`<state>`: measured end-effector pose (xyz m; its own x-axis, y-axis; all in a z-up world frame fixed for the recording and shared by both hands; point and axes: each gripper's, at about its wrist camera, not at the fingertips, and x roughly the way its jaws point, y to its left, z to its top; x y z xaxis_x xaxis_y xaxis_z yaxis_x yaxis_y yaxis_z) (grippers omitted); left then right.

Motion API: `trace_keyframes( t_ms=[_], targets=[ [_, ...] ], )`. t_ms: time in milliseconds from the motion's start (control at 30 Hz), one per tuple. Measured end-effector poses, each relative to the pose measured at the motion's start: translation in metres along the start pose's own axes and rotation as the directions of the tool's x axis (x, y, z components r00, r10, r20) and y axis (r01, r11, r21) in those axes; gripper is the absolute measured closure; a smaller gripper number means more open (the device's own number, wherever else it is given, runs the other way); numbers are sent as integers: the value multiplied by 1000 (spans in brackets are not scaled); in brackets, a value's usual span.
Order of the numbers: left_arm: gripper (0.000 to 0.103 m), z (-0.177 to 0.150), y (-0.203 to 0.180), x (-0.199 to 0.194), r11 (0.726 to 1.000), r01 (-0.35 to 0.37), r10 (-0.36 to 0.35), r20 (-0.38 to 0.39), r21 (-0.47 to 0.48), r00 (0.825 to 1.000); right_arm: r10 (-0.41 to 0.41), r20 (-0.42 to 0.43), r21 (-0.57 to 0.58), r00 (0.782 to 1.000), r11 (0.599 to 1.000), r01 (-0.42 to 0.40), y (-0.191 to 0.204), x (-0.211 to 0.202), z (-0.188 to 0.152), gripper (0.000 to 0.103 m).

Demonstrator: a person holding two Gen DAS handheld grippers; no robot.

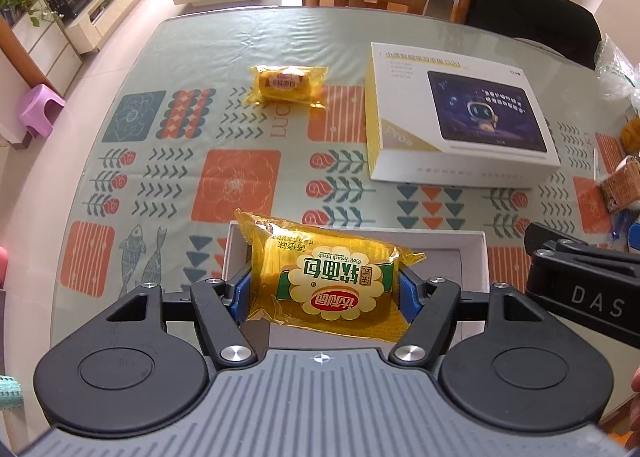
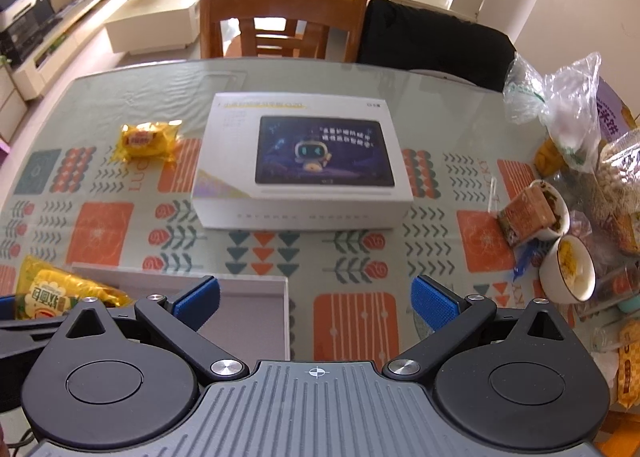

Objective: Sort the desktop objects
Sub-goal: 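Carry the yellow bread packet with the left tool into the white box, then open the left tool to release the packet inside the white box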

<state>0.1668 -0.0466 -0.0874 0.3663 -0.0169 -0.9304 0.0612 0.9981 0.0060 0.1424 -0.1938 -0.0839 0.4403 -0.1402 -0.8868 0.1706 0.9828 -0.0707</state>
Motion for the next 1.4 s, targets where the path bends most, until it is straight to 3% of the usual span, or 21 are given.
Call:
trace_keyframes(
  t_ms=[267,533,900,1167,1400],
  targets=[
    [18,-32,-3,0,1000,-3,2,-31,-11,1000,4,-51,-24,999,1000,-5,-7,3,-34,0],
    [18,-58,3,24,1000,-6,4,-110,-14,994,2,-103,-28,995,1000,-5,-6,12,-53,0],
    [18,-68,9,69,1000,9,-8,-186,7,983,-17,-150,-15,989,1000,15,1,26,-50,0],
    [18,-78,22,100,1000,-26,26,-231,6,973,-28,-183,-3,983,1000,28,7,38,-46,0],
    [17,-83,25,115,998,-45,51,-221,34,974,-33,-192,-1,981,999,33,11,44,-41,0]
  ],
)
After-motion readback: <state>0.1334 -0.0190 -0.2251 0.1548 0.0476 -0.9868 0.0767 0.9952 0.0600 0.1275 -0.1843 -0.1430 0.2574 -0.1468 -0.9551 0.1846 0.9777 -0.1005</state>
